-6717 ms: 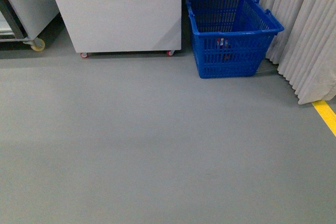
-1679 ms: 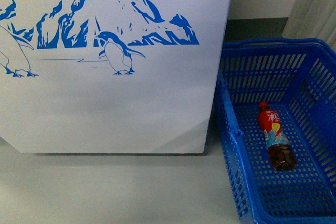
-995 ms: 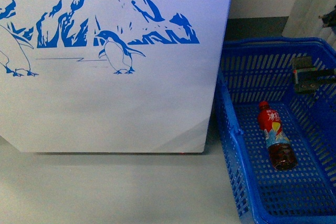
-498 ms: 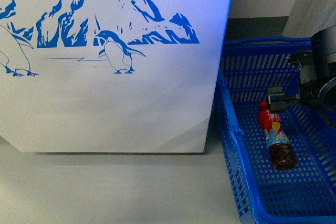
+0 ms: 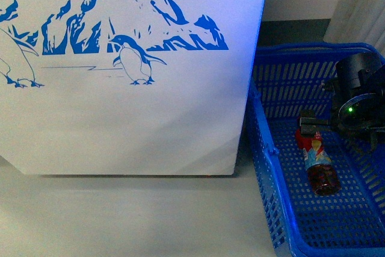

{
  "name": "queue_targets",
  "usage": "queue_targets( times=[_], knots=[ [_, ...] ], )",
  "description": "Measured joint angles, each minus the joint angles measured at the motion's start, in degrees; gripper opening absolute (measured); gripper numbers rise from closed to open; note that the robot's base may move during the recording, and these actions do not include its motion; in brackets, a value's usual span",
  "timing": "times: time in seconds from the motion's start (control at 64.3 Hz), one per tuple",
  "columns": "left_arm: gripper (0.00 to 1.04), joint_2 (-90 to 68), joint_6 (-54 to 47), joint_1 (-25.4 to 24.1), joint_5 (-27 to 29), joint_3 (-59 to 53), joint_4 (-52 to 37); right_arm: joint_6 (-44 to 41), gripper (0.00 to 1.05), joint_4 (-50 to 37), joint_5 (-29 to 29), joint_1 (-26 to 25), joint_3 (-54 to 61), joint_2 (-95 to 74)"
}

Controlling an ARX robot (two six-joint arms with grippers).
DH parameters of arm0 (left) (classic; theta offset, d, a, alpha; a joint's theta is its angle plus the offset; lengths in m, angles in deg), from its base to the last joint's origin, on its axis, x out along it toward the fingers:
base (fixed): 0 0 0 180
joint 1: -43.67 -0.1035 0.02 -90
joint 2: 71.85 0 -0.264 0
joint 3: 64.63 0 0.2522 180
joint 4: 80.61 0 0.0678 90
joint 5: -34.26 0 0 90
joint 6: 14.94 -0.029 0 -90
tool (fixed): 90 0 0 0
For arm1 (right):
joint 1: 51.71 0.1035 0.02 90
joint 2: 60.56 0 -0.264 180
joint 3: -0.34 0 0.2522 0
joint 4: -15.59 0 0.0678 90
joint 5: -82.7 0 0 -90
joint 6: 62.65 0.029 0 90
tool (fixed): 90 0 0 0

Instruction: Put drink in fridge

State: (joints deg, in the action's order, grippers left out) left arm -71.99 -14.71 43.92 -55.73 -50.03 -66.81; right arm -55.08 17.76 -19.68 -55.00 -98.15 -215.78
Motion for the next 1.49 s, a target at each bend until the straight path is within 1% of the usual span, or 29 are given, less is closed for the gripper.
queue_targets(
  times=[0.498, 0.871, 1.073, 1.166, 1.368, 1.415, 1.493],
  knots=[
    [0.97, 0.00, 0.00, 0.00, 0.00, 0.00, 0.00, -0.57, 0.97, 4.22, -1.49, -0.04, -8.63, -8.94],
    [0.97, 0.00, 0.00, 0.00, 0.00, 0.00, 0.00, -0.72, 0.97, 5.79, -1.11, 0.04, -11.37, -13.75],
    [0.97, 0.00, 0.00, 0.00, -0.02, 0.00, 0.00, -0.22, 0.97, 5.40, 0.50, 0.48, -11.39, -15.30],
    [0.97, 0.00, 0.02, 0.00, 0.00, 0.00, 0.00, 1.31, 0.97, 6.75, 3.08, 0.66, -11.56, -15.52],
    [0.97, 0.00, 0.00, 0.00, 0.00, 0.00, 0.00, 2.82, 0.97, 5.90, 3.61, 0.87, -11.63, -15.76],
    [0.97, 0.00, 0.00, 0.00, 0.00, 0.00, 0.00, 2.99, 0.94, 5.90, 3.58, 0.87, -11.67, -15.76],
    [0.97, 0.00, 0.00, 0.00, 0.00, 0.00, 0.00, 2.97, 0.84, 5.42, 3.13, 0.87, -11.67, -15.78]
  ],
)
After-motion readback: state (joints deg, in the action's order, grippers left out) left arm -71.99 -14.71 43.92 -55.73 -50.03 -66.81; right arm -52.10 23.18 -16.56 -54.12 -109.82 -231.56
